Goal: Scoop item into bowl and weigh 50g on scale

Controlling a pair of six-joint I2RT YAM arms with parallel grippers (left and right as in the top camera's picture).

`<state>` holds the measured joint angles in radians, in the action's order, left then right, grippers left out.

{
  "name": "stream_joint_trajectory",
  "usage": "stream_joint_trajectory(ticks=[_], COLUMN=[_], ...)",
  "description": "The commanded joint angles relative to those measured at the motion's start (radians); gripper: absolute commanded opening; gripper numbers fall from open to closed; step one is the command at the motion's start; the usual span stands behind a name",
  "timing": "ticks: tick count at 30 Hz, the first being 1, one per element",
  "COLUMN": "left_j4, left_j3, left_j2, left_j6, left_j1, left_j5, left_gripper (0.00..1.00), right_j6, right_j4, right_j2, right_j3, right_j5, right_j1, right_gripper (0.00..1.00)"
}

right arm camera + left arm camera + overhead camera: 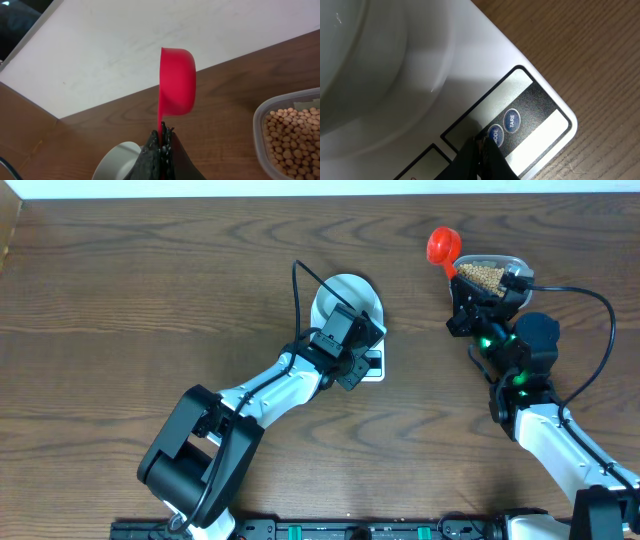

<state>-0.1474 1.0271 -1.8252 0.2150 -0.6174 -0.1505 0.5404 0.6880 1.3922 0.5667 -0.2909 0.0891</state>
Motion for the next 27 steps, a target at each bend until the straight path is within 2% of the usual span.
stream_joint_trajectory(ticks=[1,23,27], left_j4=[0.003,-0.006,-0.005], left_j3=[0.001,0.000,0.000], left_j2=[0.016,-0.043,-0.070], left_j6=[0.017,0.018,0.052], left_j1=[-0.001,-0.001,-0.002], left_j5=[0.016,-0.040,-0.057], left_gripper=[0.07,0.07,0.07], right_j6=[-0.015,-0.026,-0.026], right_j4=[0.000,0.000,0.000], right_j2=[0.000,0.000,0.000], right_j3=[0.016,0.016,0.016], right_j5=[0.012,0.012,0.012], right_j1=[-0.003,-0.003,-0.003], right_gripper=[0.01,0.01,0.01])
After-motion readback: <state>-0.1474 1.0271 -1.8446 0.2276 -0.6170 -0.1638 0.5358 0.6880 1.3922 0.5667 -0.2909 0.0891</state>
